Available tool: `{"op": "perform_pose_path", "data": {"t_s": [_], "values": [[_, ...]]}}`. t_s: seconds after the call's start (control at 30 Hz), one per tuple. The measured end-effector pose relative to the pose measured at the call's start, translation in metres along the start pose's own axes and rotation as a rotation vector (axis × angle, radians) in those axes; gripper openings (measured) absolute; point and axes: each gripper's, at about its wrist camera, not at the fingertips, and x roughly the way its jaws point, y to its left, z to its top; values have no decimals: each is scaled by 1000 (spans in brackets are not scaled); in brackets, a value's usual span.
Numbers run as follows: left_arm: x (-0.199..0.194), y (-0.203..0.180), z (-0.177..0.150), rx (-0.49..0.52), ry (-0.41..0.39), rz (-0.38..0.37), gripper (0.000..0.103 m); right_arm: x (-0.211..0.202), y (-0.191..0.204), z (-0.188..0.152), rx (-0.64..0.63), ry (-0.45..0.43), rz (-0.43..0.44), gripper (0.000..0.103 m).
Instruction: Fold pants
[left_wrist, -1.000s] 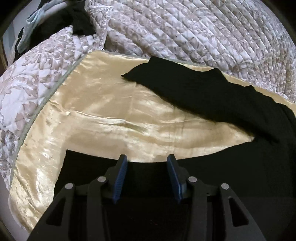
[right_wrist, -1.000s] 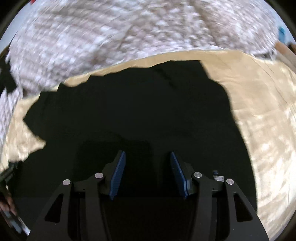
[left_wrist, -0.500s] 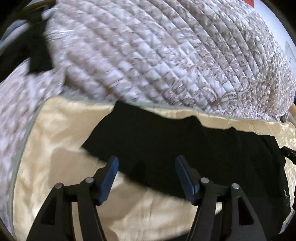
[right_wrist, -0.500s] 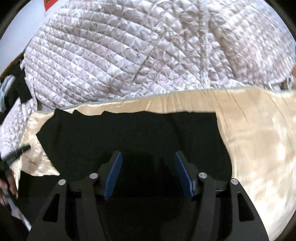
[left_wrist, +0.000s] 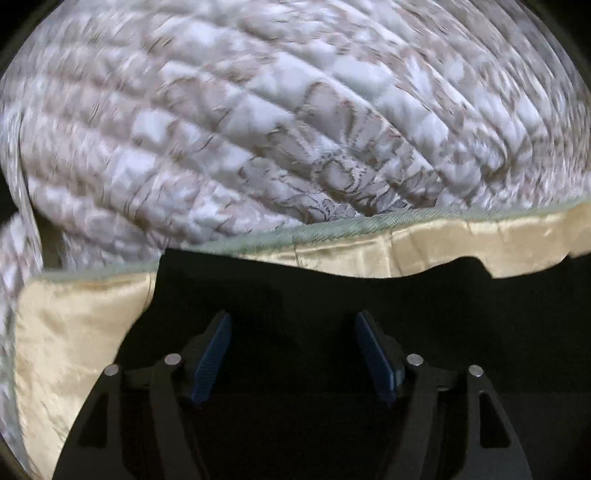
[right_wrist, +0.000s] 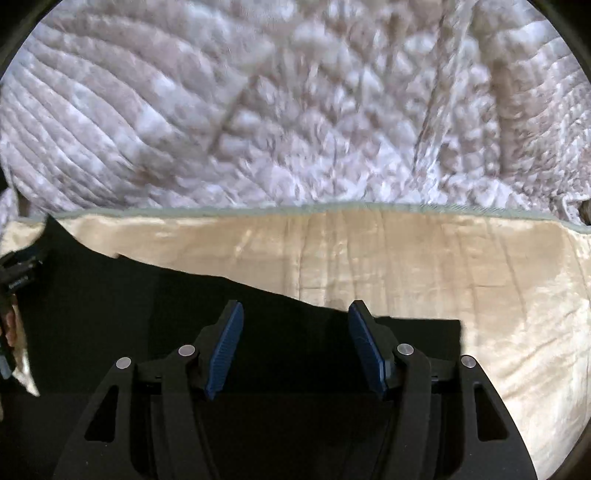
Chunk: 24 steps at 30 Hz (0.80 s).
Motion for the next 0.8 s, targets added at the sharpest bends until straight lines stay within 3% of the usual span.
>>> {"op": "perform_pose_path", "data": {"t_s": [0.07, 0.1, 0.13, 0.17, 0.2, 0.27, 0.4, 0.57, 0.7, 0.8], "values": [[0, -3, -3, 6, -9, 8, 66, 2, 6, -1, -48, -27, -27, 60], [-1, -6, -5, 15, -13, -8, 49, 3, 5, 0, -43, -25, -23, 59], [-3, -10, -6, 35, -19, -10, 18, 2, 3, -1, -32, -29, -7, 52], [-4, -15, -7, 55, -17, -10, 9, 1, 1, 0, -27, -33, 15, 20], [-6, -20, -9, 81, -20, 10, 7, 1, 1, 0, -26, -29, 14, 12], [-12, -24, -12, 93, -33, 19, 6, -3, 6, 0, -45, -34, 2, 7], [-60, -2, -18, -11, -113, 11, 6, -33, 9, 0, -30, -91, 14, 6], [-144, 32, -37, -132, -236, -70, 6, -104, 7, -18, -3, -219, 75, 6], [-218, 52, -85, -191, -341, -123, 6, -169, 14, -60, 8, -317, 130, 5], [-250, 62, -133, -246, -347, -159, 7, -205, 16, -103, 56, -351, 159, 3]]}}
